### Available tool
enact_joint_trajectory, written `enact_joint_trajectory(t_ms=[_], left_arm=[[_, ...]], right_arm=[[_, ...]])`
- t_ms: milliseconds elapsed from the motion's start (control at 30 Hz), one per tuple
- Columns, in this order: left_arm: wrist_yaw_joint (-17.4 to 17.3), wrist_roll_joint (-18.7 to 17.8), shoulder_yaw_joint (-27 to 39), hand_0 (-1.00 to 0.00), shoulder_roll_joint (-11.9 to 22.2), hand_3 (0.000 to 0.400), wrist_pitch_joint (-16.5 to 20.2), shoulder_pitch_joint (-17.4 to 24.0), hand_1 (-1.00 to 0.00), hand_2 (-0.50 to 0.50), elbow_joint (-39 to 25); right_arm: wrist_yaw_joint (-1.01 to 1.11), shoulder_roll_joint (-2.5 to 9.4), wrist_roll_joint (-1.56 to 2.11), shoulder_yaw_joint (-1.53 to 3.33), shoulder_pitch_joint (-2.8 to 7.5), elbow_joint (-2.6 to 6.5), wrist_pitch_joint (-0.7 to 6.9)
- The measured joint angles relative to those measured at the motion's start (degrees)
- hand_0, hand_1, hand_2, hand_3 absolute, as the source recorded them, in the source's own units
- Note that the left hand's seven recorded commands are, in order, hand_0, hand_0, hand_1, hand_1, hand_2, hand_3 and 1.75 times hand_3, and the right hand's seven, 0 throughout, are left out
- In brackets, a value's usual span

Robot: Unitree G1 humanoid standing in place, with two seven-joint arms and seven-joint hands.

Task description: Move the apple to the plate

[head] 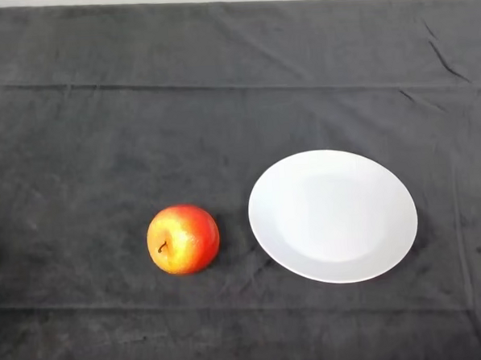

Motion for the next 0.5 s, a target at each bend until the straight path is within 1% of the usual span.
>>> enact_joint_trajectory(t_ms=[133,167,200,300,367,400,500], left_arm=[[0.4,1.3,-1.6,0.00,-0.2,0.000,-0.1,0.1,0.00,0.00,-5.0],[1.2,1.7,-1.8,0.00,-0.7,0.000,-0.1,0.1,0.00,0.00,-6.7],[1.6,2.2,-2.1,0.00,-1.0,0.000,-0.1,0.2,0.00,0.00,-8.0],[1.9,3.2,-3.5,0.00,-1.2,0.000,0.0,0.9,0.00,0.00,-11.3],[3.1,4.1,-3.9,0.00,-2.5,0.000,0.3,1.9,0.00,0.00,-15.2],[3.2,4.8,-4.5,0.00,-3.0,0.000,0.5,2.9,0.00,0.00,-17.6],[3.3,5.5,-6.2,0.00,-3.5,0.000,2.2,5.1,0.00,0.00,-21.5]], right_arm=[[0.00,-0.02,0.00,-0.02,0.02,0.00,0.00],[-0.01,-0.04,0.00,-0.07,0.01,0.00,-0.01],[-0.01,-0.02,0.00,-0.02,0.01,0.00,0.00],[0.00,-0.04,0.00,-0.03,0.02,0.00,0.00],[-0.02,-0.06,-0.01,-0.07,0.03,0.00,0.00],[-0.02,-0.06,-0.01,-0.08,0.04,0.00,0.00],[-0.03,-0.10,-0.01,-0.14,0.12,0.00,-0.02]])
